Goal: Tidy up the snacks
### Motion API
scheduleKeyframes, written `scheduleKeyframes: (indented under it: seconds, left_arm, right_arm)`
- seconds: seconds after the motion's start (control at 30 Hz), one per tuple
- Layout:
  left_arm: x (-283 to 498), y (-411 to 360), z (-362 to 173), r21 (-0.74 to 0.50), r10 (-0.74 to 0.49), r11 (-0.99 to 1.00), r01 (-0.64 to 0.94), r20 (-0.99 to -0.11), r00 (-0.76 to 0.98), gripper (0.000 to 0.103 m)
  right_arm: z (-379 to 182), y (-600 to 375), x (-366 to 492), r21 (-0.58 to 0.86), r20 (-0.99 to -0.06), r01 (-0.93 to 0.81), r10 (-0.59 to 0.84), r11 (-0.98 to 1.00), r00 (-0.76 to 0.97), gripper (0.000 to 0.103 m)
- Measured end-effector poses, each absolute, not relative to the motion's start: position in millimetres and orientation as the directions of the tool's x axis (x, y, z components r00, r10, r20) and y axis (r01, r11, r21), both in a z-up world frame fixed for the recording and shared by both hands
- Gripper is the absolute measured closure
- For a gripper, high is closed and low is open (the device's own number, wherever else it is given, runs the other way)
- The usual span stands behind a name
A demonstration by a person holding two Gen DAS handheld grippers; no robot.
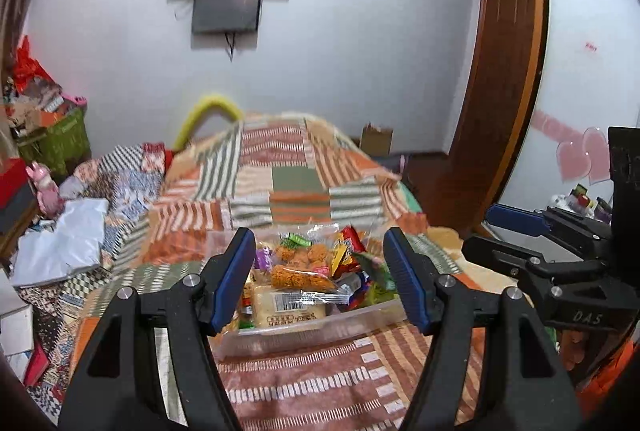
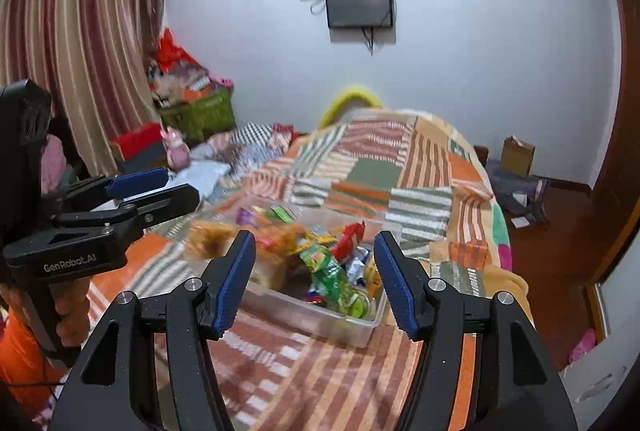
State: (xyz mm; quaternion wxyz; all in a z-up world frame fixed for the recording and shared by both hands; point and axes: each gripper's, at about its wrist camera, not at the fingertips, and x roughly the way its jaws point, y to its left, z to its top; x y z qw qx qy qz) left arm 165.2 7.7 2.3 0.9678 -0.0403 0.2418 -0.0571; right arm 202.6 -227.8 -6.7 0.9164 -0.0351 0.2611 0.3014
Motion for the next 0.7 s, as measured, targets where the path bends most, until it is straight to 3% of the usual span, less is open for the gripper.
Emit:
scheduleKeyframes:
  seconds: [0.13,0.23,0.37,0.57,0.7]
  left_arm:
    - [129.9,7.2,17.8,-0.106,-0.117,0.991,0.080,-0.407,0.906,0.037]
    - [106.9,7.4,24.6,-0.110,-0.116,0.991,0.080,-0.379,0.918,0.035]
    - [83.8,8.7,30.1,-0.111,-0.110,0.991,0.075,-0.346,0.932,0.024]
    - [64.2,13.7,32.4,-0.119,-0.102,0.991,0.066,-0.328,0.939,0.013]
    - [57.2,15.2,31.6,-0.119,-0.097,0.991,0.061,-0.318,0.943,0.006]
  right_arm:
    - [10.1,-234.3,175.8,0.099,-0.437,-0.572,0.552,0.814,0.710,0.032]
    - [19.7,-237.7,157.5,0.109,-0.394,-0.573,0.565,0.812,0.725,0.030]
    - [25.7,-237.6,141.6,0.109,-0.358,-0.570,0.567,0.814,0.742,0.019]
    - [25.8,-238.0,132.4,0.113,-0.332,-0.560,0.563,0.821,0.757,0.017]
    - [22.6,-241.9,125.5,0.121,-0.321,-0.549,0.556,0.827,0.766,0.007]
